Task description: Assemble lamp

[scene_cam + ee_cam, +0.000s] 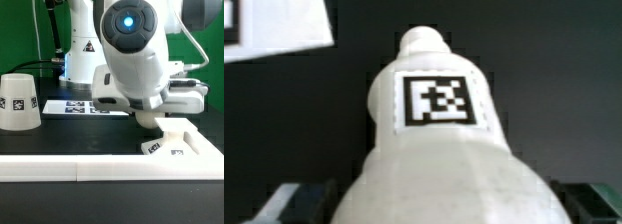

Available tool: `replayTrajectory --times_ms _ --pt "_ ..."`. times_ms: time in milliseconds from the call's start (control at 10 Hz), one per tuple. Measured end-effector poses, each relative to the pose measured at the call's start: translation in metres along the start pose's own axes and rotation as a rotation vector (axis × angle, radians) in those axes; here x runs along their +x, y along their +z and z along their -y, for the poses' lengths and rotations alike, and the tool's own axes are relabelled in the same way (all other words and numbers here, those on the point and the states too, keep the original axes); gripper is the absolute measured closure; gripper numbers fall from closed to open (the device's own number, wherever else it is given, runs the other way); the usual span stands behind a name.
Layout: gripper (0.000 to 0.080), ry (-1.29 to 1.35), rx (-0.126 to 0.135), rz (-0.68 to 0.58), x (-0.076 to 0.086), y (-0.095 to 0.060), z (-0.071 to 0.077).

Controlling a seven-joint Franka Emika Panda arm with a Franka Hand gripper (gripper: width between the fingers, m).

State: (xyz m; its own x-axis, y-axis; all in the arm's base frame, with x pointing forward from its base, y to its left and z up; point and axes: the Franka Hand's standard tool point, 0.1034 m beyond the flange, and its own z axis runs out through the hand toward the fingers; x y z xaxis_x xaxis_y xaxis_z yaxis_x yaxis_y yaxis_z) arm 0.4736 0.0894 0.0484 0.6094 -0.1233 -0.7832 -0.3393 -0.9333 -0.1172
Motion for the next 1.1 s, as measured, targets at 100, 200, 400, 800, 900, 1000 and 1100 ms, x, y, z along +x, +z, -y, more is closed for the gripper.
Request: replayTrajectory --times_ms 100,200,400,800,900,1000,1100 --pt "0.0223 -0.002 0.004 0.011 -0.008 -0.011 -0.001" --pt "0.0223 -0.007 0.01 0.027 -0.017 -0.027 -0.002" --pt "0.0223 -0.016 0.023 0.018 -0.02 -0.051 0.0" --pt "0.0222 -0.015 0.038 -0.161 -0.006 -0.059 0.004" --pt "0.0222 -0.038 0.039 -0.225 -0.007 -0.067 0.003" --pt "0.0222 -0.061 0.035 -0.307 -0.011 -0.084 0.005" --pt "0.0222 -0.076 0.034 -0.361 -0.018 -0.097 0.007"
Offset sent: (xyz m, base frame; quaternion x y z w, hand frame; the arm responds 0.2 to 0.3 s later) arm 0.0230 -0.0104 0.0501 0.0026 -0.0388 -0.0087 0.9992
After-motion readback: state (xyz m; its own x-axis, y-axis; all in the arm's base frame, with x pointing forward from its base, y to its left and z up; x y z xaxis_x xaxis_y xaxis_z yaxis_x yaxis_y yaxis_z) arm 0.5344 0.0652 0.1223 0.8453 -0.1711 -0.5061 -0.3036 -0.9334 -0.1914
